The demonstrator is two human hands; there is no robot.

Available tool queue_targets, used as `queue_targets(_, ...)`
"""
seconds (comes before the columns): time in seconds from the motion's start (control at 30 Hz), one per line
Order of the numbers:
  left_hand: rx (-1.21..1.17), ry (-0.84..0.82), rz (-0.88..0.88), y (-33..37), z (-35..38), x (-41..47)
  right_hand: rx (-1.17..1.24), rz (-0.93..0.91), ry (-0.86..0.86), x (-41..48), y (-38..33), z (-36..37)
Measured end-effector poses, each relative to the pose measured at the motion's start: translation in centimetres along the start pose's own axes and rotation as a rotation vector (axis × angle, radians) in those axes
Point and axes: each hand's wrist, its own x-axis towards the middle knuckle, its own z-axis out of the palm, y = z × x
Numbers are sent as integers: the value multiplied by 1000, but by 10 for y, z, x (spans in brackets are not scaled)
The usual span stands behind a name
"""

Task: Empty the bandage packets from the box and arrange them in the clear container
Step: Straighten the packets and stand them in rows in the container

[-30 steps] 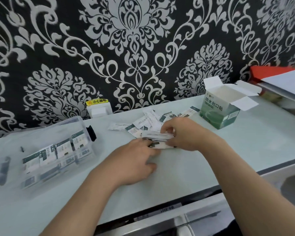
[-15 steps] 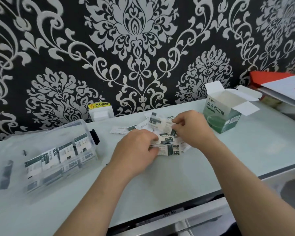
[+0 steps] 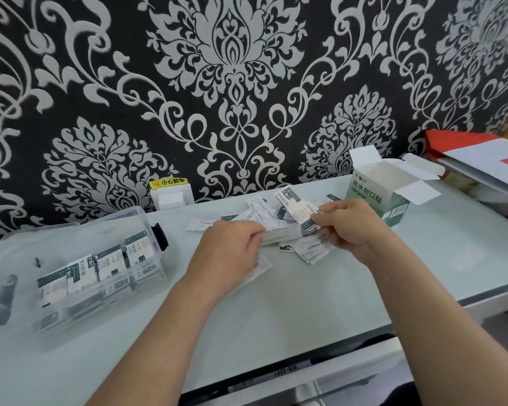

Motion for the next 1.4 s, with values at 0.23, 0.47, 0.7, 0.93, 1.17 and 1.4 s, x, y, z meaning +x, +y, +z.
queue_targets(0.23, -497, 386, -122, 3, -21, -1, 133, 108, -152, -7, -6, 9)
queue_targets(0.47, -30, 483, 324, -9, -11, -2, 452, 136, -525, -19, -15, 27)
queue_targets(0.7, -168, 253, 158, -5, -12, -3, 393, 64, -524, -30, -17, 39)
queue_targets(0.93, -298, 137, -123, 3, -19, -5, 197, 22, -390, -28, -17, 47)
queue_targets(1.17, -320, 91, -73, 8, -20, -6, 214, 32, -207, -20, -13, 58)
queue_targets(1.4, -422, 173, -193, 11, -28, -5, 678, 183, -386, -21, -13, 70)
